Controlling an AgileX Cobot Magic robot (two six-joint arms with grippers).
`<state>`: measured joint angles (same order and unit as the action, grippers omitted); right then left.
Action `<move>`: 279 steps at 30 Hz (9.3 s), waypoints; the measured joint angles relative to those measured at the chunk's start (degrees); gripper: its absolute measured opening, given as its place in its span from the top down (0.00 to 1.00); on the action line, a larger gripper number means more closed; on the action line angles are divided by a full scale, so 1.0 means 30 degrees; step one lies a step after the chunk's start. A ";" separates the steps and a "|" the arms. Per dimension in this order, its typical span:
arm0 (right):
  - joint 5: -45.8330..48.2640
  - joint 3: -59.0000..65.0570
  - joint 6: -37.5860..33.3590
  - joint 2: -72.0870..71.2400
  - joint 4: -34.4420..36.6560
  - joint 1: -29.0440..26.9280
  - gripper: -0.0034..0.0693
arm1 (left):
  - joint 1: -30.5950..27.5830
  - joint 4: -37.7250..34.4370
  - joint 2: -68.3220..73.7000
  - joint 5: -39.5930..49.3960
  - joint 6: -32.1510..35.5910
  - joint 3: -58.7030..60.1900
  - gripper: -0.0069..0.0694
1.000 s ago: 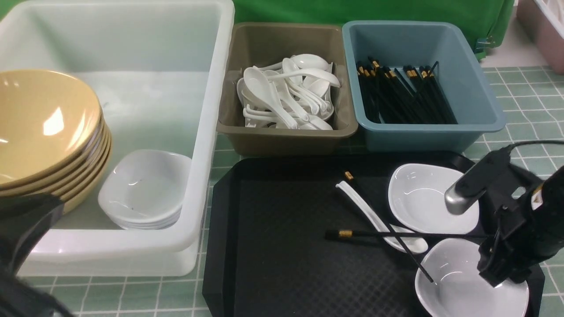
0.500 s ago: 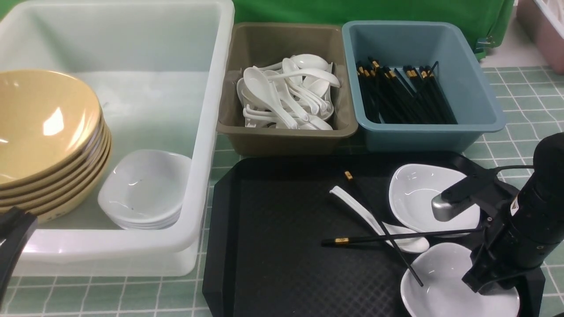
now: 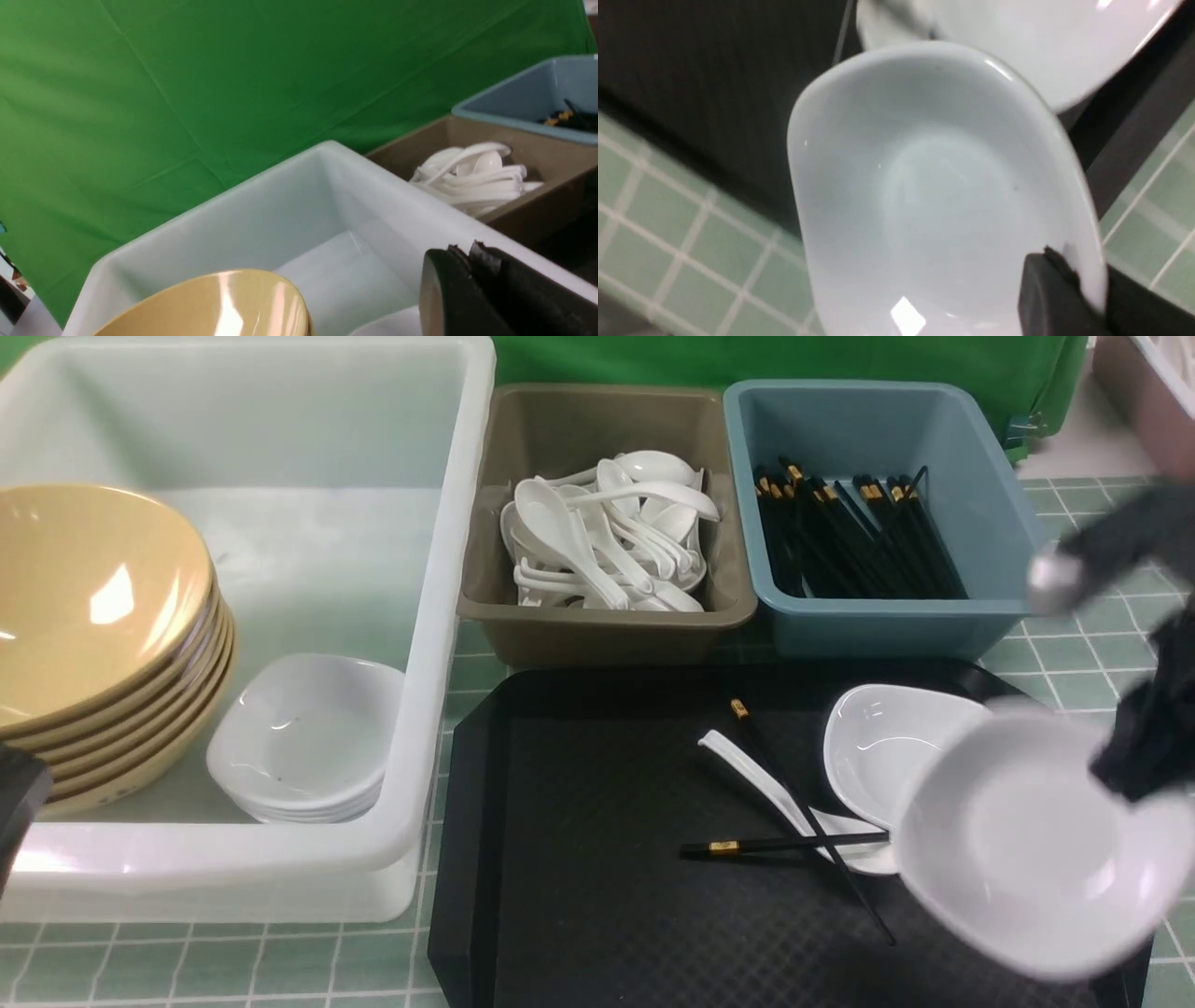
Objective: On blue table put chopsticks spoon bowls plates into blue grey white boxes.
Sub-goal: 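Place the white bowl into the white bin on top of the stacked bowls with the right gripper, then reach for and grasp the small white dish on the black tray, then place the white bowl into the white bin on top of the stacked bowls with the right gripper, then pick up the spoon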
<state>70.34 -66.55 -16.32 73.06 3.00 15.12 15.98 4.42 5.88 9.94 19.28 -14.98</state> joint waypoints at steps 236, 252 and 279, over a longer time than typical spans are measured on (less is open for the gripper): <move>-0.2531 -2.1027 -0.1665 1.7021 0.3503 0.9117 0.26 | 0.0000 -0.5048 0.0006 0.1846 -0.1231 -0.0373 0.90; 0.0389 -0.7068 0.0996 0.2587 -0.0861 0.1807 0.40 | 0.0000 -0.6665 0.2140 0.4328 -0.1735 -0.1262 0.90; -0.8502 0.8759 0.1853 -0.4783 -0.1001 0.1674 0.84 | 0.7879 -0.9688 2.8536 1.4875 0.5645 -1.7811 0.87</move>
<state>44.83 -40.27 -10.76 58.71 0.00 20.14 39.61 -24.64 91.49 54.57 36.22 -68.41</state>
